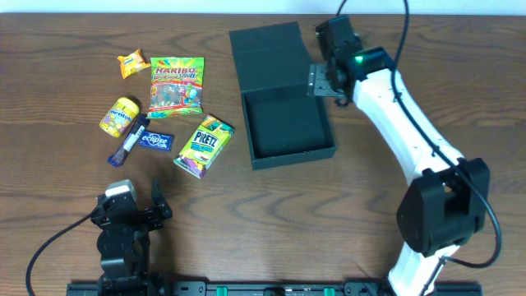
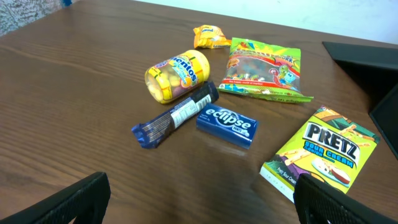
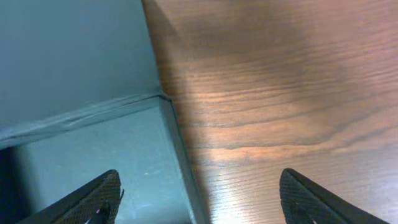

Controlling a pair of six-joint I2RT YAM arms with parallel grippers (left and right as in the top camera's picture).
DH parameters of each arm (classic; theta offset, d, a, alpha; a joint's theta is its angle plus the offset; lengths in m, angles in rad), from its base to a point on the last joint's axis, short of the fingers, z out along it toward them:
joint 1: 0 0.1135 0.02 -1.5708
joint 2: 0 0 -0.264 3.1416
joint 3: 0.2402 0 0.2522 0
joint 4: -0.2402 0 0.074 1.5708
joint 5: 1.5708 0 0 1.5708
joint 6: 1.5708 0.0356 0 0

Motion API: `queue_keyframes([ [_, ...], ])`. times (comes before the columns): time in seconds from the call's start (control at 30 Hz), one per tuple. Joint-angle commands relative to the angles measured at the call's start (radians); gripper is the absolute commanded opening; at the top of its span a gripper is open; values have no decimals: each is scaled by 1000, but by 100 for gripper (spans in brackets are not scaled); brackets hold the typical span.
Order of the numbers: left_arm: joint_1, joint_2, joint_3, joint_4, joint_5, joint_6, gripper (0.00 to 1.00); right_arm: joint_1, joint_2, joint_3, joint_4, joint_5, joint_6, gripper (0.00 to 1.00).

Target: Pack container

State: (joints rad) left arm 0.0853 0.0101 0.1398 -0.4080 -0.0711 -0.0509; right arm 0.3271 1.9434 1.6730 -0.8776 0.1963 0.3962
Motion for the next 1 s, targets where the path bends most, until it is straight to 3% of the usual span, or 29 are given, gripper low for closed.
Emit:
queue_keyframes([
  [0.0,6,-6,-19,-5,-10,10,95,-14,6,-77,52,-148,-109,75],
  [0.23,6,-6,-19,-5,-10,11,95,-15,6,-203,159,-156,-177,73],
  [0.27,6,-6,-19,-5,-10,10,95,-17,6,-218,171,-156,-177,69],
  [0.47,6,-6,-19,-5,-10,11,95,-19,6,-280,204,-160,-173,22],
  [0.6,6,-6,-19,-5,-10,11,95,-10,6,-280,211,-164,-172,2],
  [0.83,6,-6,-19,-5,-10,10,95,9,6,-280,208,-164,-36,1],
  [0.97,6,-6,-19,-5,-10,10,95,28,6,-280,208,-171,-30,2],
])
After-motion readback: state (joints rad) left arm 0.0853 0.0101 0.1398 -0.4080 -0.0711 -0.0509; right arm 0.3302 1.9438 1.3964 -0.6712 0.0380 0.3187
